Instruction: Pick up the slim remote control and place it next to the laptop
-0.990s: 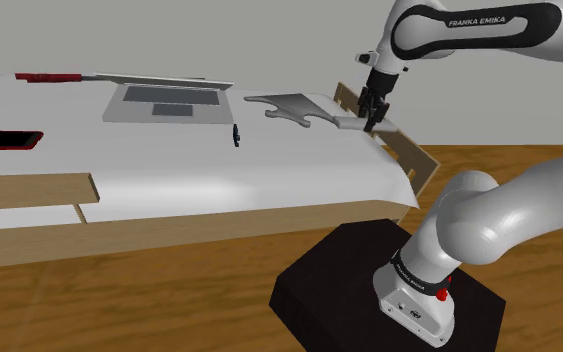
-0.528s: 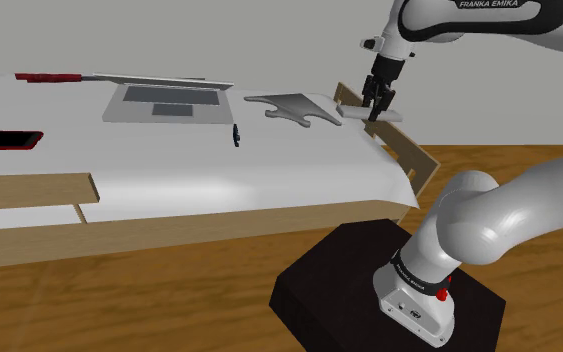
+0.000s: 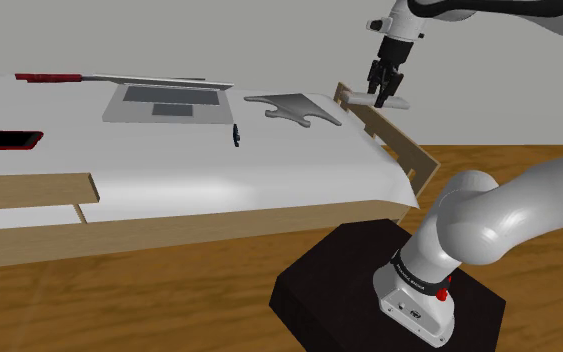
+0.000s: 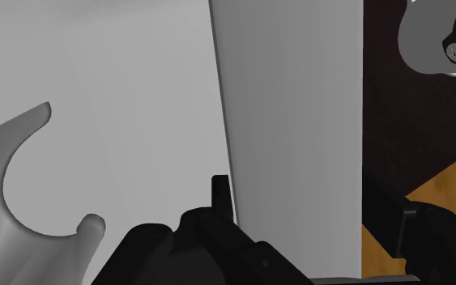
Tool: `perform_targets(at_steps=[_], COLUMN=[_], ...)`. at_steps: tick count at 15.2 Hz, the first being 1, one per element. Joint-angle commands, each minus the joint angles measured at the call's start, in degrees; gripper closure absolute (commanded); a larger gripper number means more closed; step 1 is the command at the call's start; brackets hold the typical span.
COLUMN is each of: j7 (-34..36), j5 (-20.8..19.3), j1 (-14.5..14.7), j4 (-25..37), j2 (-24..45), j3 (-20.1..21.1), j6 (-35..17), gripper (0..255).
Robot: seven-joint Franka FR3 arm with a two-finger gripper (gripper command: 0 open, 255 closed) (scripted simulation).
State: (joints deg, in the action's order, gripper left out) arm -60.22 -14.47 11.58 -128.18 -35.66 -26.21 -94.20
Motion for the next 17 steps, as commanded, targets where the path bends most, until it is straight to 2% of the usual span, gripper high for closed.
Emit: perform_targets(at_steps=[1,5,11,17], j7=[-0.07,-0.22,2.02,2.89], j5=[0.29,0.66,5.18,10.28], j1=[0.18,0.38,4.32,7.18], j4=[1.68,4.27,12.21,22.86], j2=[0.34,0.77,12.20,24.61], j3=[0.24,0.59,0.87,0.66], j6=[1.36,3.55,0.72,-0.10], gripper=[255,255,255,255])
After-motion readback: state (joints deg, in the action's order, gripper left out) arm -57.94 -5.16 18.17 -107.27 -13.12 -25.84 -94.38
